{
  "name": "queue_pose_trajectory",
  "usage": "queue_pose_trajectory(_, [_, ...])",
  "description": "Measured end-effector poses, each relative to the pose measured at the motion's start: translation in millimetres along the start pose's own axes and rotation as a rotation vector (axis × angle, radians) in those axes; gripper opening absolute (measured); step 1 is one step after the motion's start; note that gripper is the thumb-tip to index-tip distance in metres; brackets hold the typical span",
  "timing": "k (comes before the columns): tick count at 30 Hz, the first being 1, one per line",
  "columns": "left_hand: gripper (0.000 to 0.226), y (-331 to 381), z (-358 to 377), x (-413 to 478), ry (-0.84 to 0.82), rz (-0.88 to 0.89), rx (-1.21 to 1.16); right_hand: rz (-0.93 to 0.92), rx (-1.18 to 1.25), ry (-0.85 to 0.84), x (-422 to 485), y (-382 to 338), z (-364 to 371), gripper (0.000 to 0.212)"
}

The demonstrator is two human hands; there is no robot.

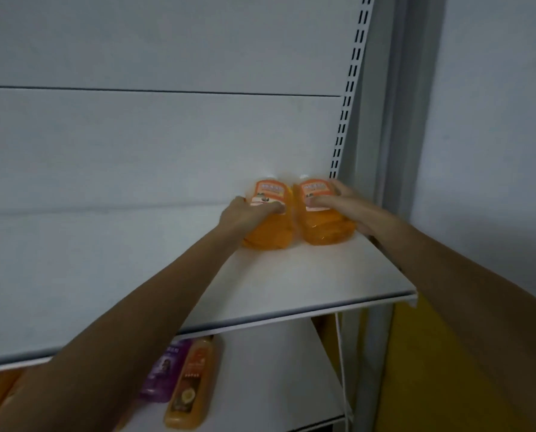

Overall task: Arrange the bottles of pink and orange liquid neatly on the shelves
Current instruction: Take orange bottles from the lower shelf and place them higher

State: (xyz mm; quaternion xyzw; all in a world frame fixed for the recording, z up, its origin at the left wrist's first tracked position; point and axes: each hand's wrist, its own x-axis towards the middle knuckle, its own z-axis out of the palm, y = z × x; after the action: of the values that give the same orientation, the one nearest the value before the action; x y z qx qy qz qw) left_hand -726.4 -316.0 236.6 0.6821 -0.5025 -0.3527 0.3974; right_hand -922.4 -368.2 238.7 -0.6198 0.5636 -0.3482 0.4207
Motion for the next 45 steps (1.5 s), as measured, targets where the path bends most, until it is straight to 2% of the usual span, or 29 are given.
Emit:
queue_pose_trajectory(2, [0.07,6.7,11.9,-1.6,0.038,-0.033,0.062,0.037,-0.095,-0.026,6.3,2.6,-1.1,0.064])
queue_pose_trajectory(5, [0.073,13.3,23.0,-5.2,0.144,-0.025,0.259,0.006,-0.488,0.06,8.6,1.6,-7.6,0.069])
queue_pose_trajectory(9, [0.074,8.0,23.0,-2.1,0.091,-0.011,0.285,0.026,-0.318,-0.058,-4.4,-0.5,-10.7,0.053])
queue_pose_trajectory(10, [0.075,7.0,19.4,-3.6,0.1,0.005,0.306,-0.007,-0.35,-0.009,-7.1,-3.4,-9.4,0.056])
queue_pose_trajectory(13, [0.073,4.2,-6.4,-17.1,0.138,0.084,0.339,-0.19,-0.4,0.217,-12.1,-29.8,3.0,0.082])
queue_pose_trajectory(15, [0.066,-6.8,-39.2,-30.5,0.165,0.157,0.33,-0.309,-0.355,0.218,-17.5,-58.8,26.8,0.083])
queue_pose_trajectory(20, [0.053,-59.8,-147.7,-79.3,0.389,0.198,0.418,-0.556,-0.367,0.086,-43.0,-131.7,148.5,0.073])
queue_pose_trajectory(27, [0.05,-164.6,-316.7,-200.8,0.827,-0.022,0.455,-0.803,-0.271,-0.261,-130.9,-197.8,353.5,0.062])
queue_pose_trajectory(32, [0.034,-226.4,-405.8,-298.1,0.977,-0.176,0.444,-0.953,-0.175,-0.516,-214.2,-233.8,480.4,0.064])
queue_pose_trajectory(39, [0.035,-302.7,-478.4,-381.8,1.161,-0.363,0.418,-1.076,-0.07,-0.747,-304.3,-254.0,617.0,0.055])
queue_pose_trajectory(42, [0.033,-337.3,-505.4,-400.0,1.218,-0.436,0.4,-1.071,-0.054,-0.88,-332.0,-250.9,671.1,0.048])
queue_pose_trajectory(45, [0.035,-374.7,-540.4,-404.5,1.222,-0.49,0.396,-1.017,-0.051,-0.958,-339.7,-244.1,731.1,0.049])
